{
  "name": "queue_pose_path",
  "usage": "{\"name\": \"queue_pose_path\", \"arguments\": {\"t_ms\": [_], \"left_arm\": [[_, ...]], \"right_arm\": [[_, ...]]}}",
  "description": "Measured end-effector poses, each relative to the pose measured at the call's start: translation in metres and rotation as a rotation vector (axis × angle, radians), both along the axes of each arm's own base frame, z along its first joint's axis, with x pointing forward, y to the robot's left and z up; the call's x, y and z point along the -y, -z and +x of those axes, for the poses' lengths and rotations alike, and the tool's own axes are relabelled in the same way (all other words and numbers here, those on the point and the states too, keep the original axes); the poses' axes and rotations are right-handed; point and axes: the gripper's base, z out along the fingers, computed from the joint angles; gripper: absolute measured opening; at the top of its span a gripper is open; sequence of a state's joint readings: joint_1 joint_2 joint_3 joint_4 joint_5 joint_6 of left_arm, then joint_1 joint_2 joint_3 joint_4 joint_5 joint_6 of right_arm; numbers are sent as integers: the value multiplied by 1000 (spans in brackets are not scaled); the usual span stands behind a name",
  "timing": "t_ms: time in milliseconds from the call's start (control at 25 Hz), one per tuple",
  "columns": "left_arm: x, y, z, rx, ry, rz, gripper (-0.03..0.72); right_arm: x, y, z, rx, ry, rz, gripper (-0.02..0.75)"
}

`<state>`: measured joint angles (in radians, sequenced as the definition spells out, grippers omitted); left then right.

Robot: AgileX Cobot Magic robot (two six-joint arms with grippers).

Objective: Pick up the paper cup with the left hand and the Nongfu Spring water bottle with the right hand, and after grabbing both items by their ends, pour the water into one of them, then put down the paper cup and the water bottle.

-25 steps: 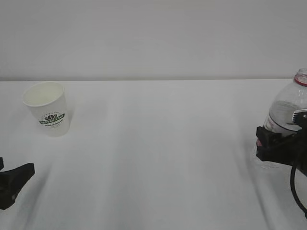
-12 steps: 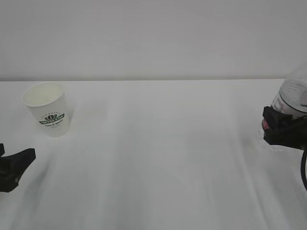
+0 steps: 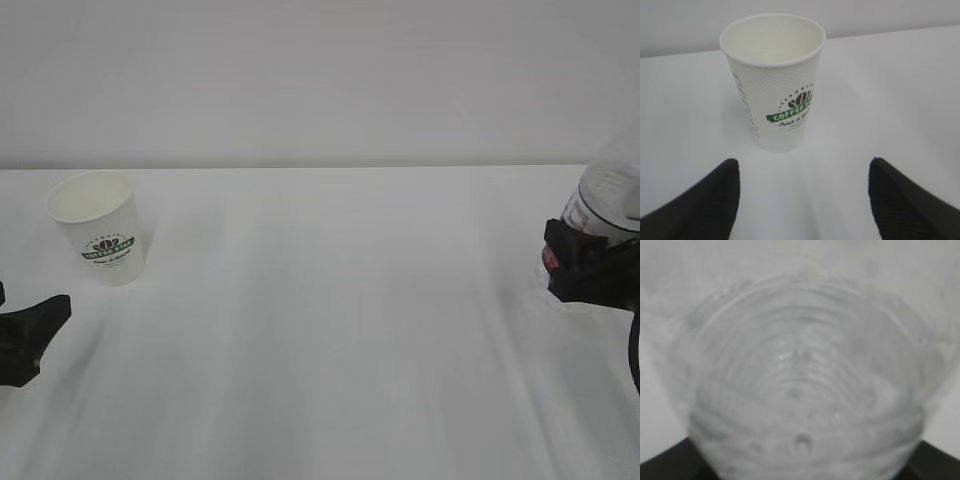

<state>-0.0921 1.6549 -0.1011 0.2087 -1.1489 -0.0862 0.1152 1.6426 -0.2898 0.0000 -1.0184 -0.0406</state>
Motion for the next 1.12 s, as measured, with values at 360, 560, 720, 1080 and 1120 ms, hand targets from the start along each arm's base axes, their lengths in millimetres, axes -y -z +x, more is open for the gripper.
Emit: {"name": "queue_pose_path", "arguments": {"t_ms": [360, 560, 720, 1080, 1120], "left_arm": [[-13, -11, 34, 39, 11, 22, 587], [-28, -10, 46, 6, 12, -44, 587], [-32, 1, 57, -20, 73, -71, 587], [-30, 14, 63, -45, 121, -74, 580], [-30, 13, 64, -37, 121, -78, 580]], "right_arm": [[-1, 0, 0, 0, -7, -2, 468], [-1, 0, 0, -1, -7, -2, 468], [-1, 0, 0, -1, -7, -2, 468], [-1, 0, 0, -1, -9, -5, 468], [-1, 0, 0, -1, -9, -5, 467]]}}
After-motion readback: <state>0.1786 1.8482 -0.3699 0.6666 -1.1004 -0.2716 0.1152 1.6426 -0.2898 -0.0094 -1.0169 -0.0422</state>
